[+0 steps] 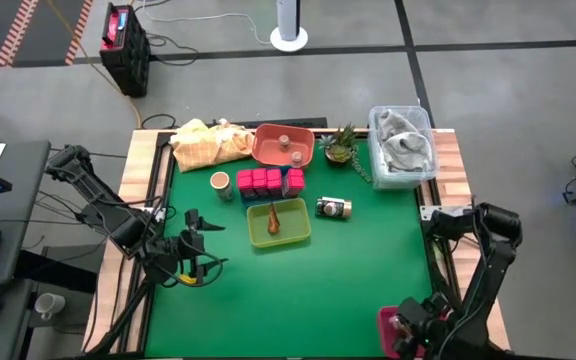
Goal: Sort spices by type
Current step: Put the gold seasoning can into the pink bin
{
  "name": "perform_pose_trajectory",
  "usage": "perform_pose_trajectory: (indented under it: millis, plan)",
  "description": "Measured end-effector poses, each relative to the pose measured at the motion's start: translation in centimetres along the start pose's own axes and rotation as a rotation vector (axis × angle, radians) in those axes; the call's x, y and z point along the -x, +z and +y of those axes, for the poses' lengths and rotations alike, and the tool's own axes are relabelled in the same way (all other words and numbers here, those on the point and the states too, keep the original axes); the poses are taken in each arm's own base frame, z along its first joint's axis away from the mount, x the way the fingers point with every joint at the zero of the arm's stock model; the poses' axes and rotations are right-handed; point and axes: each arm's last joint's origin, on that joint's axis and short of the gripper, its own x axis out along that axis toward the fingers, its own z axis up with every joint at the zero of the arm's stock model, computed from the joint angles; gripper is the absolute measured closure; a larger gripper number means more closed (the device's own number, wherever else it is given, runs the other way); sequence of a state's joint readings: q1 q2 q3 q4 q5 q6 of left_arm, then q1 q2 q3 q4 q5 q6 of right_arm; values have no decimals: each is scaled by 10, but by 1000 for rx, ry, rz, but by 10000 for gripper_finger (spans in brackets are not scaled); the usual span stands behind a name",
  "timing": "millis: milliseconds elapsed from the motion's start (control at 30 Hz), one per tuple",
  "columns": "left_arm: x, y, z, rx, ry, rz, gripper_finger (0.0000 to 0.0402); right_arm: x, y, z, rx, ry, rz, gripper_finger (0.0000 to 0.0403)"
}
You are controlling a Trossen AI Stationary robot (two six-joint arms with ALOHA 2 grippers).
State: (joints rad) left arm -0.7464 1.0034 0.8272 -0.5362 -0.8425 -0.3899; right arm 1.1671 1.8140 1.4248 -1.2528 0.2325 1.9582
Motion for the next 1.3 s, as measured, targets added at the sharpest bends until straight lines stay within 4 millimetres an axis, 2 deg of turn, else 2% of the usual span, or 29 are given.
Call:
perform_pose_trajectory:
  millis: [133,267,400,500,633,733,967,1133,1300]
  plan:
    - [4,1,4,8,-41,1,42,31,17,1,1,35,19,60]
    - [12,0,13,25,-55,14,42,54,35,-3,19,34,47,51]
    - [14,0,28,68,-10,30,42,73,72,-18,97,-37,39,43]
    - [5,0,42,104,12,89,42,69,116,-20,180,-33,24,43]
    - [-11,-1,65,139,43,185,42,51,181,-28,277,-130,-80,48]
    - [-17,-1,76,156,60,216,42,39,226,-36,379,-162,-77,55]
    - [-24,-1,93,94,89,244,42,20,319,-69,515,-171,-164,69]
    - [-30,-3,111,86,76,287,42,13,365,-93,558,-128,-235,69]
    - [-37,-7,139,128,89,329,42,11,385,-107,615,-139,-283,69]
